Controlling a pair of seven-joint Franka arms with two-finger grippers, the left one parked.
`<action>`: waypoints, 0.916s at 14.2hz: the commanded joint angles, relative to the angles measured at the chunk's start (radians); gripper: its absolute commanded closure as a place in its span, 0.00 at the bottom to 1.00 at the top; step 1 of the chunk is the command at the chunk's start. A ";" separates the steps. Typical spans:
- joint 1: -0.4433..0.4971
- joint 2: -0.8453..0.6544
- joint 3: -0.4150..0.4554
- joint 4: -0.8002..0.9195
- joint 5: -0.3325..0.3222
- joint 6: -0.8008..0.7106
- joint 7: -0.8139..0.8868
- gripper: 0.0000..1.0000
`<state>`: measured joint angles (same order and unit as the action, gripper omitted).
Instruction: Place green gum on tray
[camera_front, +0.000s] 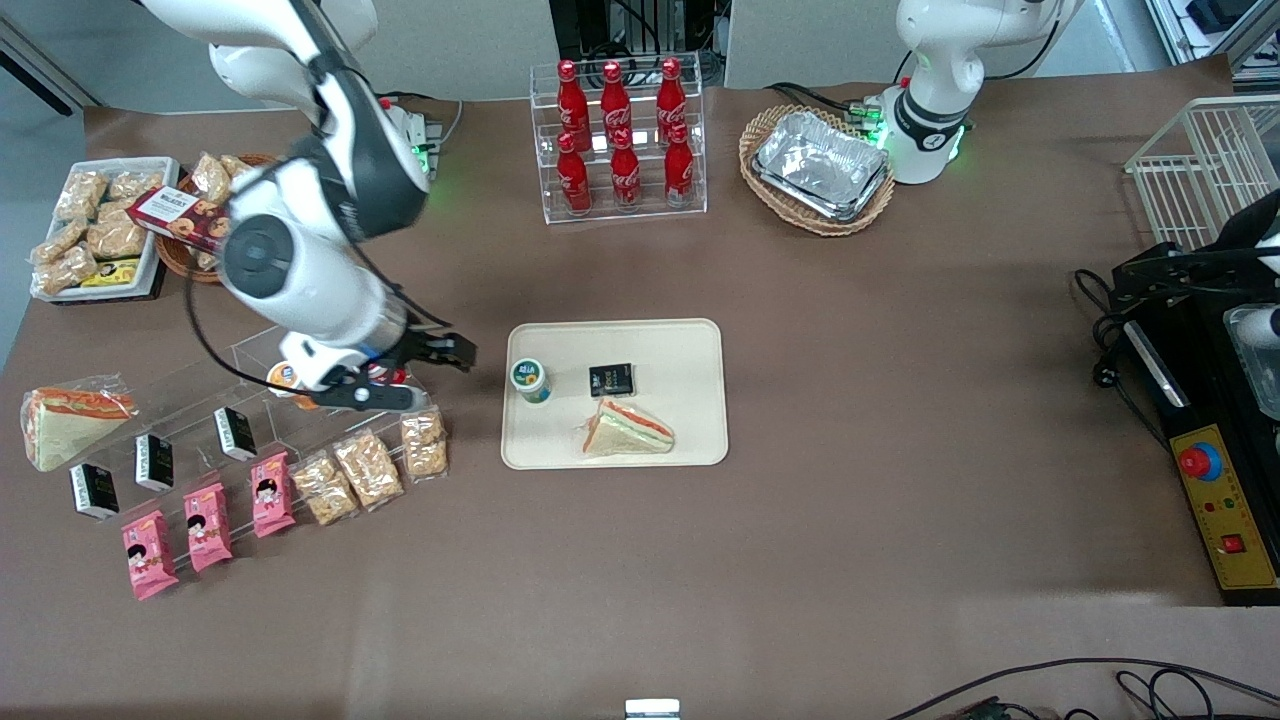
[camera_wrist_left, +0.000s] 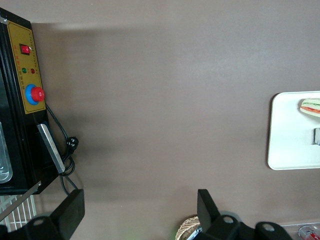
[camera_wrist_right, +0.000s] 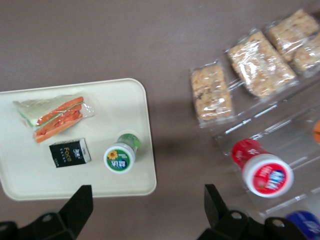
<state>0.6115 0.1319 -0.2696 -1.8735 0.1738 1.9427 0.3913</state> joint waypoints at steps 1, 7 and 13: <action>-0.090 -0.084 0.004 0.040 0.012 -0.132 -0.104 0.01; -0.208 -0.120 -0.008 0.180 -0.083 -0.343 -0.235 0.01; -0.211 -0.172 -0.192 0.229 -0.089 -0.376 -0.343 0.00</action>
<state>0.4014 -0.0273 -0.3889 -1.6910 0.0952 1.6136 0.1139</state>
